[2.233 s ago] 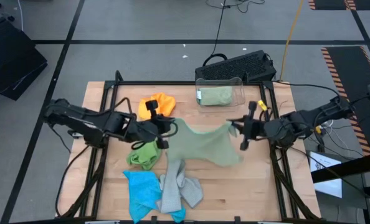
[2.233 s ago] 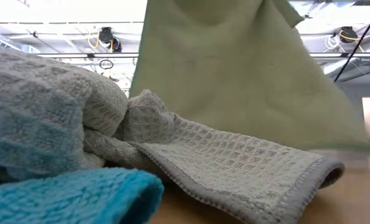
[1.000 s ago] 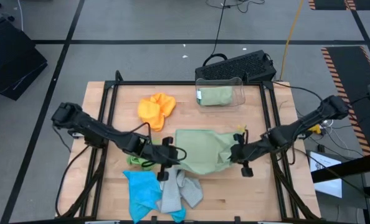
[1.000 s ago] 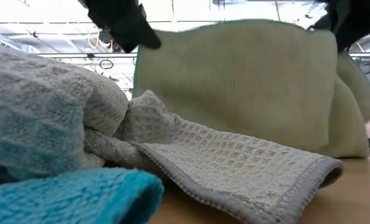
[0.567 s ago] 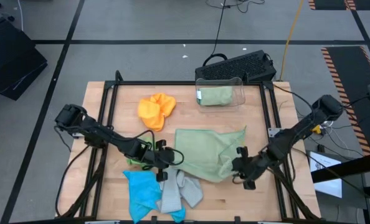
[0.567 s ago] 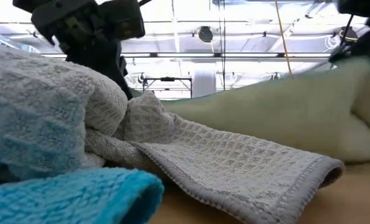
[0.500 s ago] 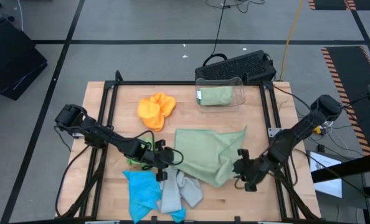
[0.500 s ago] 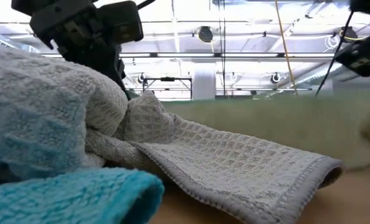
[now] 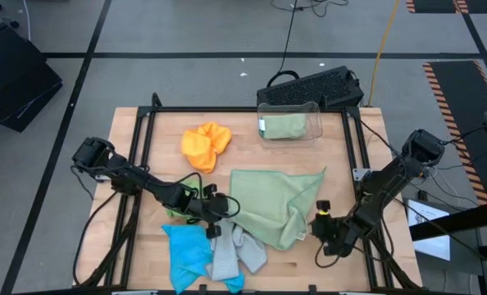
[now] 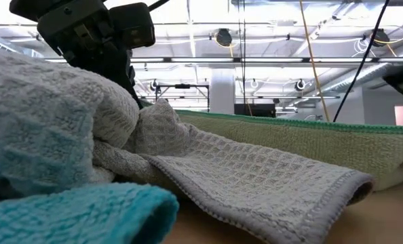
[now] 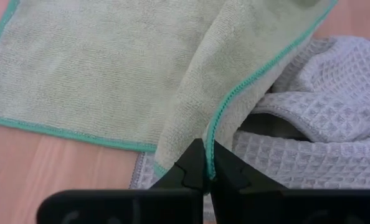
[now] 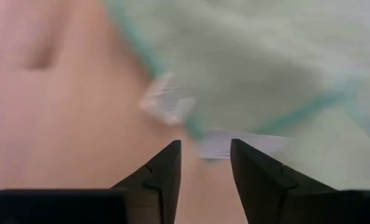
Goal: Fold microfiber towels
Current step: Fold the light green microfiber towel
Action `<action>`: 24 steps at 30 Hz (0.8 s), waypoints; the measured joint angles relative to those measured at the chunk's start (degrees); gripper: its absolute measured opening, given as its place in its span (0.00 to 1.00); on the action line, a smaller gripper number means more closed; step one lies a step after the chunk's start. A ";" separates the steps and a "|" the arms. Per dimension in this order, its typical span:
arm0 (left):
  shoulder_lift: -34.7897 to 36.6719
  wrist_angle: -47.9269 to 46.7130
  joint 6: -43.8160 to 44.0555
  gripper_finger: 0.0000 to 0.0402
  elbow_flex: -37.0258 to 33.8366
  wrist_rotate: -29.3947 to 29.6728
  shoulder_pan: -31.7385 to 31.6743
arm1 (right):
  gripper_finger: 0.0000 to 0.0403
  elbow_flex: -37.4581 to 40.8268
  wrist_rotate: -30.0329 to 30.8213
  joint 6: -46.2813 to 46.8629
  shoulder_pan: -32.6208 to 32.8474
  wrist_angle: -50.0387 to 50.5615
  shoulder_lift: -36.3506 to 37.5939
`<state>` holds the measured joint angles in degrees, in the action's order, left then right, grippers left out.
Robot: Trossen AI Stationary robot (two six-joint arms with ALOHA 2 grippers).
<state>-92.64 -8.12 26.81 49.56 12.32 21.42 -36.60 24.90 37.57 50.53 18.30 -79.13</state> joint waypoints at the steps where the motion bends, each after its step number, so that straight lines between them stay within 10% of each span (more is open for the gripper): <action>1: 0.00 0.00 0.23 0.03 0.00 0.07 0.01 | 0.32 0.83 -0.97 -1.26 0.48 -2.63 -0.50; 15: 0.00 0.06 1.94 0.01 0.00 0.27 0.10 | 0.38 2.12 14.13 -10.43 6.25 -7.93 -10.57; 24: 0.00 0.28 1.83 0.01 0.00 0.31 0.10 | 0.40 2.01 13.05 -5.02 1.52 -8.28 -14.36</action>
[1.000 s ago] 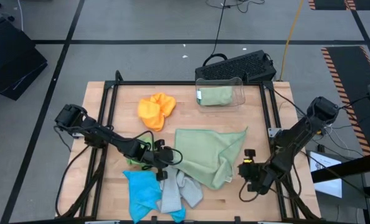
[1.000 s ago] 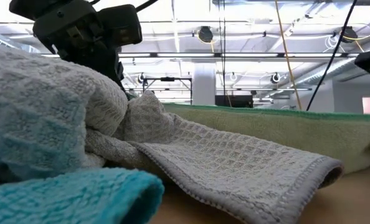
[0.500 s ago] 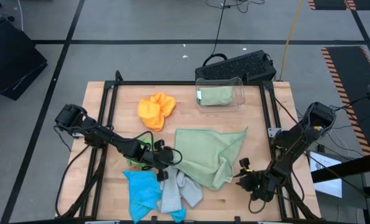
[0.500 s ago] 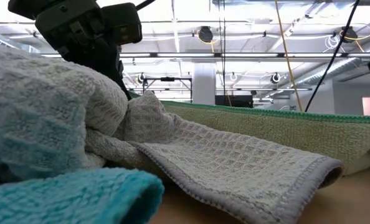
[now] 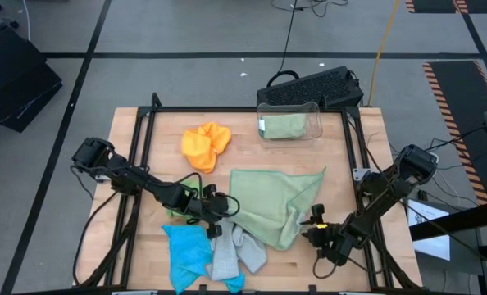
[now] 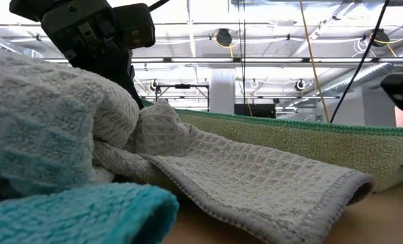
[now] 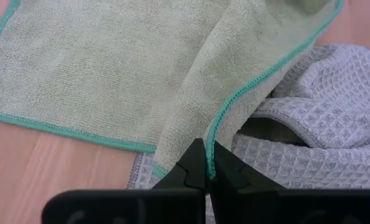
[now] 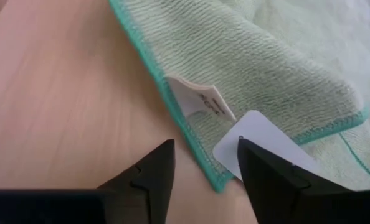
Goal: Fold microfiber towels
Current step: Fold the light green microfiber towel
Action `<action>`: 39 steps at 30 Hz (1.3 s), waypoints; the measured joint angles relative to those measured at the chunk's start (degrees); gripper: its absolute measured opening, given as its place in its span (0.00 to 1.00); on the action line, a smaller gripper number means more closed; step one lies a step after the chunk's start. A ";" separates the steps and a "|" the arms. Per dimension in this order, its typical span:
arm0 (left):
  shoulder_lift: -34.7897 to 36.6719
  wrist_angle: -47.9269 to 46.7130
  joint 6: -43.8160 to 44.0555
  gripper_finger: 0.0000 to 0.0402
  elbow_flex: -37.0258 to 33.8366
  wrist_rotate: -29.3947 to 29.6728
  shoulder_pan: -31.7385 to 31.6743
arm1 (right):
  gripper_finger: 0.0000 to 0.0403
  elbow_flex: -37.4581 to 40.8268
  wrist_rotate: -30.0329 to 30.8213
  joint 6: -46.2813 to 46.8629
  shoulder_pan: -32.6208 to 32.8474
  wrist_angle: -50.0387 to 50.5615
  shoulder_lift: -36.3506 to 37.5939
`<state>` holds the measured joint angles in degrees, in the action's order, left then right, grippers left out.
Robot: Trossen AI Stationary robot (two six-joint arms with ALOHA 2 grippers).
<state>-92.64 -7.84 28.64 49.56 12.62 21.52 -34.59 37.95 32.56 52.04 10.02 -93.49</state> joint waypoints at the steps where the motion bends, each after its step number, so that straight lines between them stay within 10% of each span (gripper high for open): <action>1: 0.00 0.00 0.00 0.01 0.00 0.00 0.00 | 0.38 0.20 -0.28 -0.06 -0.31 0.03 -0.10; 10: 0.02 0.00 -1.18 0.01 0.00 0.48 0.00 | 0.02 3.44 -0.48 0.01 -1.65 -1.99 -0.21; 22: 0.02 5.78 -7.16 0.02 0.00 0.61 2.08 | 0.00 2.41 -23.63 -2.48 -1.74 -1.72 16.13; 39: 0.02 4.81 -4.79 0.02 0.00 10.03 1.36 | 0.21 2.30 -18.52 3.96 2.18 -1.01 16.84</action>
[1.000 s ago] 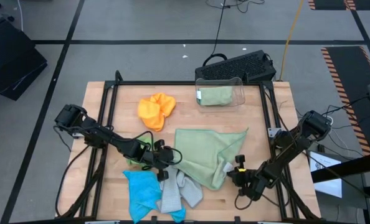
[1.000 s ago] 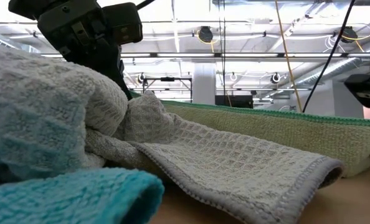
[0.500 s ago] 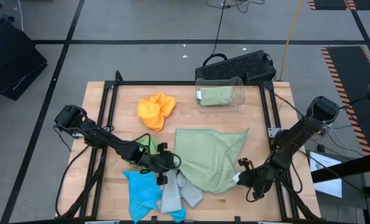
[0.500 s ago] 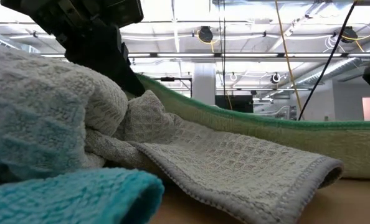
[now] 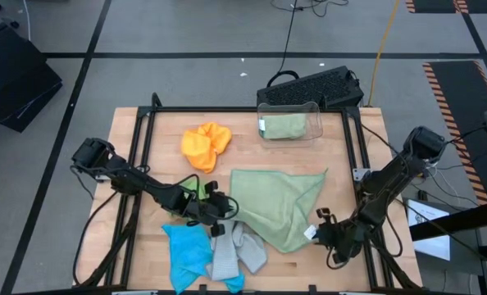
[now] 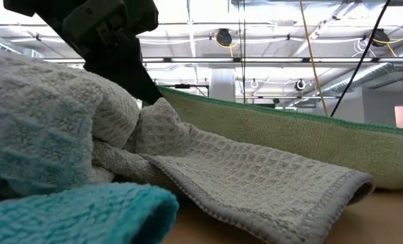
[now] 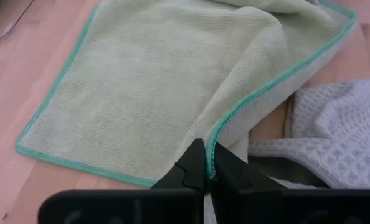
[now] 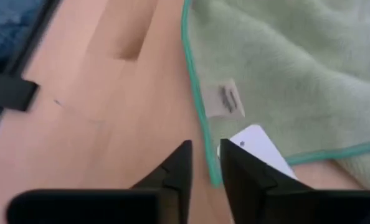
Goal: Fold microfiber towels
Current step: Fold the light green microfiber towel
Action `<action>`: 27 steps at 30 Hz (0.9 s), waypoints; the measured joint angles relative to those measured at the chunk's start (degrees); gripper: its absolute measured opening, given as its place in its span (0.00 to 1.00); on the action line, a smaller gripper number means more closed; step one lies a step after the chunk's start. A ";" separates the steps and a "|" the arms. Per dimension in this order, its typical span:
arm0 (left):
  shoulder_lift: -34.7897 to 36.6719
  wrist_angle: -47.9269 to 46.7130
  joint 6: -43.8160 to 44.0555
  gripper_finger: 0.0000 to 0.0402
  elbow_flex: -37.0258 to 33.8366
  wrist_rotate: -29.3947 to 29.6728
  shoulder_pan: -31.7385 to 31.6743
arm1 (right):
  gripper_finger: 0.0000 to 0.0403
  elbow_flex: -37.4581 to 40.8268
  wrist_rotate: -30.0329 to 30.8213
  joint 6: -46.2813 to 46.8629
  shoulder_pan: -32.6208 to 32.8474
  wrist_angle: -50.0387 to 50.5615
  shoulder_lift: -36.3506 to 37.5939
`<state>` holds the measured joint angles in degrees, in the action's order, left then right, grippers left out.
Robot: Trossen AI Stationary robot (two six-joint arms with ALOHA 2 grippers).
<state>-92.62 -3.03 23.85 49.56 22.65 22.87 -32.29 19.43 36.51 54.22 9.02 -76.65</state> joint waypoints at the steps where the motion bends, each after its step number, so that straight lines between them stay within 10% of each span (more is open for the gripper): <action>1: 0.00 -0.04 -0.06 0.02 0.00 0.00 -0.04 | 0.24 0.00 0.24 0.21 0.74 -0.13 -0.86; 19: 0.00 -0.72 -1.10 0.03 0.00 0.34 -1.23 | 0.43 -0.15 15.01 0.37 2.73 -1.86 -12.84; 27: 0.00 -1.42 -1.16 0.02 0.00 -0.06 -2.00 | 0.12 6.05 12.67 -0.39 -0.35 -16.02 -17.98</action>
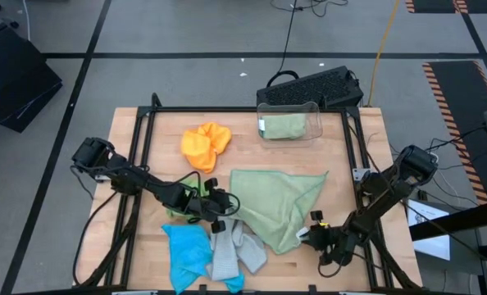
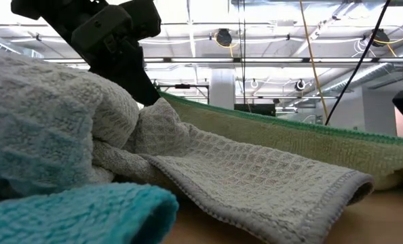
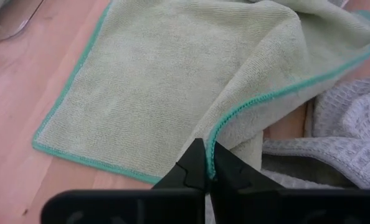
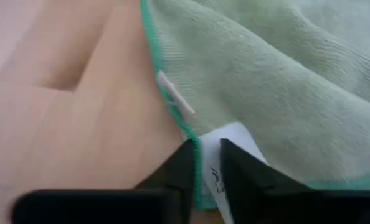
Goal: Fold microfiber towels
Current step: Fold the light green microfiber towel
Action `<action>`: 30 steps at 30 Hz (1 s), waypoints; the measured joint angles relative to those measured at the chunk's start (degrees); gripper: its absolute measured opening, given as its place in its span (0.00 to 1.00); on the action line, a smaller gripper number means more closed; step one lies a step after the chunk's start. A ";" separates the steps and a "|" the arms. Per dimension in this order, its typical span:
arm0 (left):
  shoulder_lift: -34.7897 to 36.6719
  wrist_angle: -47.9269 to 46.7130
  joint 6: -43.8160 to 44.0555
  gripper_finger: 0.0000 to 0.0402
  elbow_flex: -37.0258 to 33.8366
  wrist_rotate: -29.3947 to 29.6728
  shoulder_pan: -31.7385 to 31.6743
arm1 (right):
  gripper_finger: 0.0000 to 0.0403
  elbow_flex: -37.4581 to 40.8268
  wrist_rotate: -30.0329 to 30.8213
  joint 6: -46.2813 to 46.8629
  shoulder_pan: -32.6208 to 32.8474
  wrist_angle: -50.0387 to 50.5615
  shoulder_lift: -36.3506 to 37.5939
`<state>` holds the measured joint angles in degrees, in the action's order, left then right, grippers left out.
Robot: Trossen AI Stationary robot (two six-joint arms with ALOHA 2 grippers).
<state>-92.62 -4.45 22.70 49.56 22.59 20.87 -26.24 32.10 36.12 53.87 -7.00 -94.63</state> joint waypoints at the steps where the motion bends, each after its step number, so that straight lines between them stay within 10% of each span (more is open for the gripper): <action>1: 0.00 0.00 -0.01 0.03 0.00 0.00 -0.01 | 0.07 0.56 0.09 -0.14 0.02 -1.79 -0.37; 12: 0.00 8.87 -5.62 0.03 0.00 -4.15 2.12 | 0.01 1.16 -11.20 -6.86 0.38 -4.11 13.86; 22: 0.02 22.68 -17.17 0.03 0.02 -4.05 6.26 | 0.01 -5.80 -8.40 -13.15 0.57 5.99 32.07; 30: 0.04 35.06 -26.75 0.03 0.02 6.78 6.81 | 0.01 -12.33 -3.78 -12.45 0.24 18.73 42.48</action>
<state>-92.58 30.61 -4.05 49.58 29.37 27.68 -38.57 28.32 23.67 54.10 11.73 -52.15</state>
